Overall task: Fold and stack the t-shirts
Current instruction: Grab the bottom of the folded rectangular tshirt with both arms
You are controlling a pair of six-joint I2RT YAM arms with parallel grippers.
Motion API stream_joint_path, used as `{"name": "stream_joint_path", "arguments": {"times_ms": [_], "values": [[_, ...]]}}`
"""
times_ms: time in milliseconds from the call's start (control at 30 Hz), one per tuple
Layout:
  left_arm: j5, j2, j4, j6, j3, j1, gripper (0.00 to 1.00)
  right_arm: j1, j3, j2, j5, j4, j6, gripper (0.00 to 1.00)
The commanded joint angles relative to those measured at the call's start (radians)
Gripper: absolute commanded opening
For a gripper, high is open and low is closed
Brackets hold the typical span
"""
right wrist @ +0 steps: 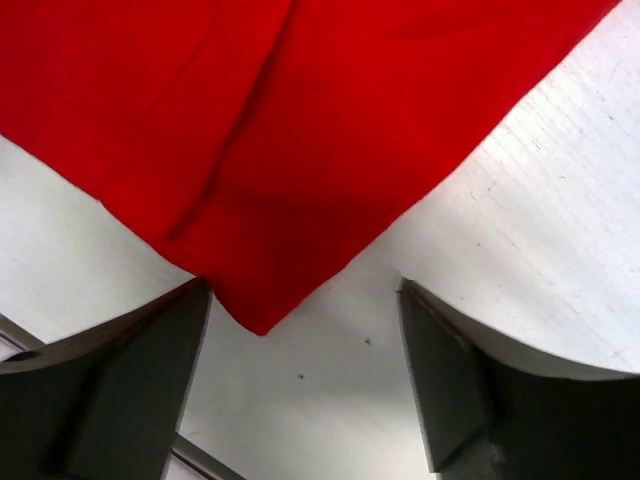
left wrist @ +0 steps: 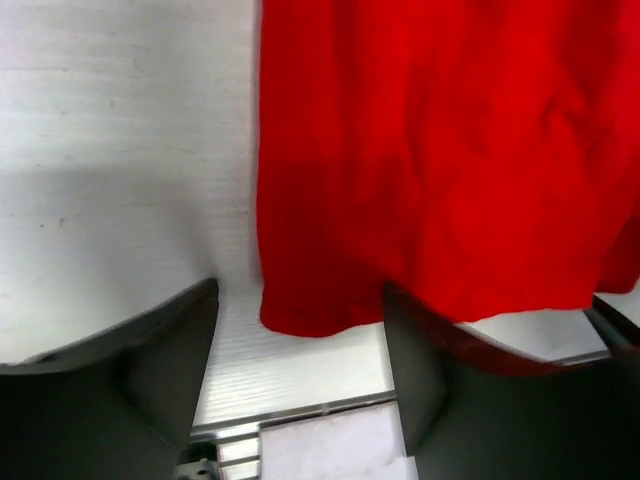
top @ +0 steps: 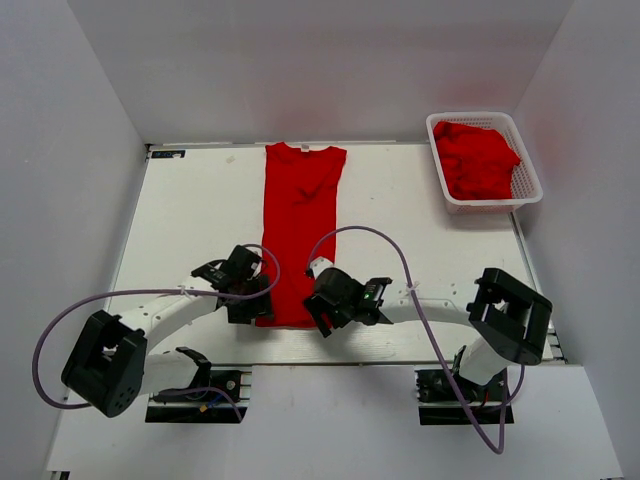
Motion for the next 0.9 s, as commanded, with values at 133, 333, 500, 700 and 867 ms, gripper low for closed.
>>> {"name": "stream_joint_path", "arguments": {"times_ms": [133, 333, 500, 700, 867], "values": [[0.028, 0.016, 0.136, -0.002, -0.056, -0.026, 0.46, 0.001, 0.032, 0.05, -0.012, 0.064, -0.022, 0.5], [0.028, 0.067, 0.122, -0.012, -0.059, -0.055, 0.0, 0.001, 0.026, 0.06, -0.035, 0.042, -0.021, 0.0], [0.019, -0.022, 0.04, -0.012, -0.015, -0.064, 0.0, 0.007, 0.036, 0.014, -0.079, -0.044, -0.001, 0.0], [0.01, -0.154, -0.128, -0.021, 0.057, -0.073, 0.0, 0.009, 0.066, -0.064, -0.159, -0.185, 0.071, 0.0], [0.003, -0.154, -0.14, -0.03, 0.14, -0.073, 0.0, 0.001, 0.136, -0.084, -0.117, -0.249, 0.073, 0.0]]}}
